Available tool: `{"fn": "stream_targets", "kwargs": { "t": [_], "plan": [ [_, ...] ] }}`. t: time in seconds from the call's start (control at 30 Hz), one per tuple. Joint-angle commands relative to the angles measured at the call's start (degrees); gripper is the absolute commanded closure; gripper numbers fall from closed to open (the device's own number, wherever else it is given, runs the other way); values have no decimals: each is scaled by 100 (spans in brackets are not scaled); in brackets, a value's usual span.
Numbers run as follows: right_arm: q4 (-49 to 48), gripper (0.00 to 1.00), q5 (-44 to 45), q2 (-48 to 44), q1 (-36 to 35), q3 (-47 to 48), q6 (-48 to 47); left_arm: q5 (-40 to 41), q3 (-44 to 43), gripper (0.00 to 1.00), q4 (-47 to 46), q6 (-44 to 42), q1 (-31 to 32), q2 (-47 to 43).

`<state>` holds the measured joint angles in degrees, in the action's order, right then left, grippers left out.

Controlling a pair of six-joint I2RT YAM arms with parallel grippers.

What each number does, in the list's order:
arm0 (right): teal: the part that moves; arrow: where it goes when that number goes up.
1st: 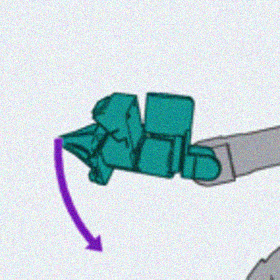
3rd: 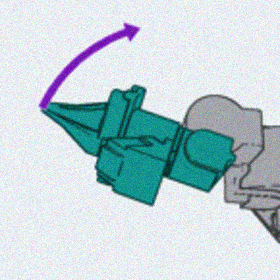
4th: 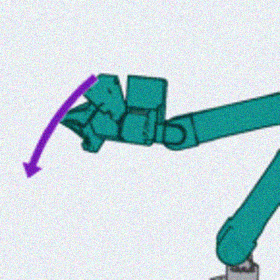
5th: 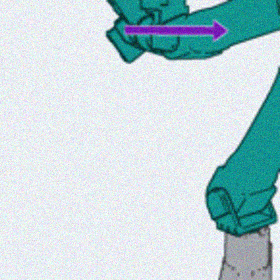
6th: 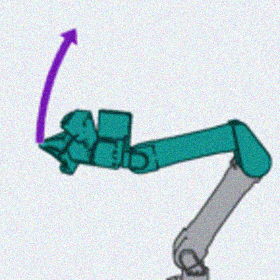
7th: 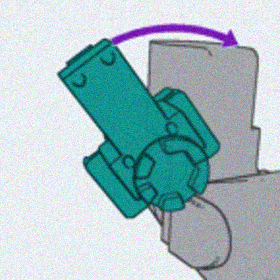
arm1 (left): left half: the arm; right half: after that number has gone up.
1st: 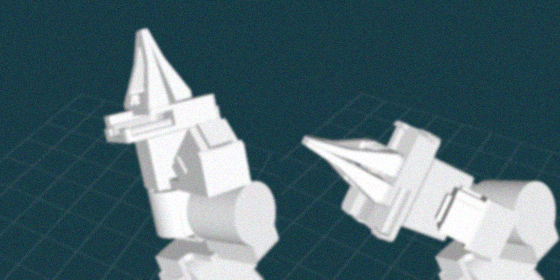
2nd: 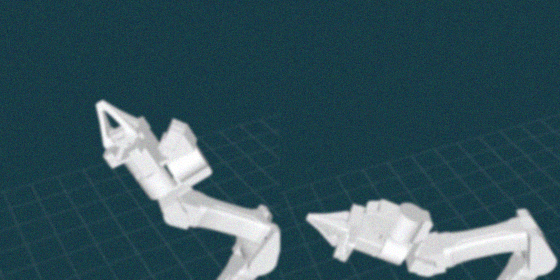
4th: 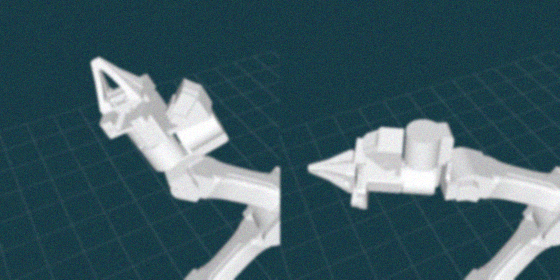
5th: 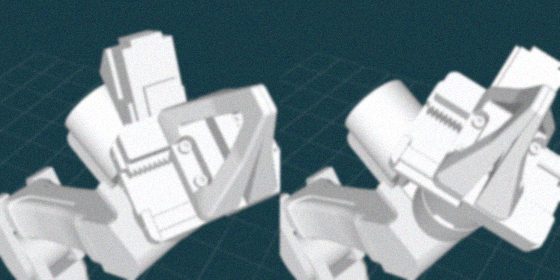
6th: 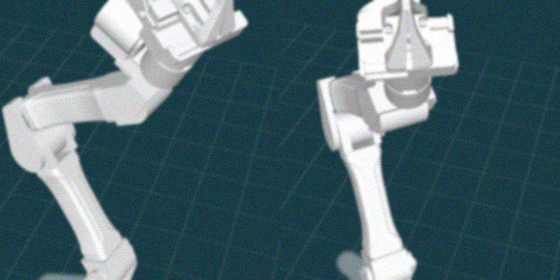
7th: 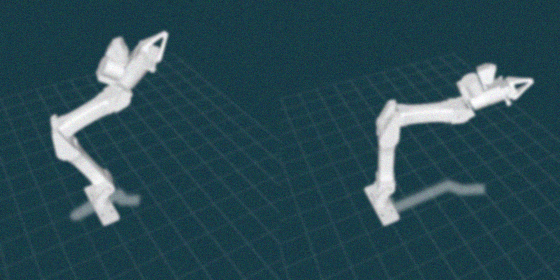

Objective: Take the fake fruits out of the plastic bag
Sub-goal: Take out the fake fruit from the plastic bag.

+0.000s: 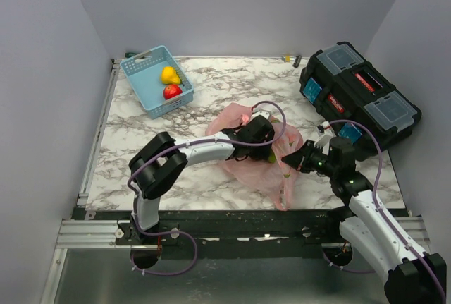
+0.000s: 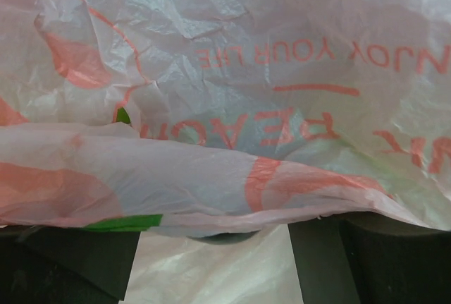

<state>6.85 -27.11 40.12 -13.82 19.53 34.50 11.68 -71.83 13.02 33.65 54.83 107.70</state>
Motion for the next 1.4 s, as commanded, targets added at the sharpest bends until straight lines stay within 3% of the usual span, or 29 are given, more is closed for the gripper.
{"fn": "stream_targets", "kwargs": {
  "t": [0.0,0.23,0.43,0.83,1.1,1.23,1.37],
  "plan": [
    [-149,99,-75,8,-21,-37,-4,-279,-208,27,-83,-110,-78,202],
    [-149,99,-66,-65,-24,-63,15,-410,100,44,-112,-204,-78,-71],
    [-167,99,-64,-46,-24,-63,19,-680,715,55,-193,-190,-47,-905],
    [-198,99,-83,-83,-26,-98,34,-1895,1466,57,-952,-306,74,-2904],
    [-193,99,-92,-108,-24,-107,39,-2091,623,56,-778,-917,-184,-3915],
    [-184,99,-94,-143,-24,-116,49,-1613,256,55,-299,-910,-696,-4216],
    [-183,99,-98,-188,-24,-131,49,-474,186,64,404,-422,-1607,-4343]
  ]
}}
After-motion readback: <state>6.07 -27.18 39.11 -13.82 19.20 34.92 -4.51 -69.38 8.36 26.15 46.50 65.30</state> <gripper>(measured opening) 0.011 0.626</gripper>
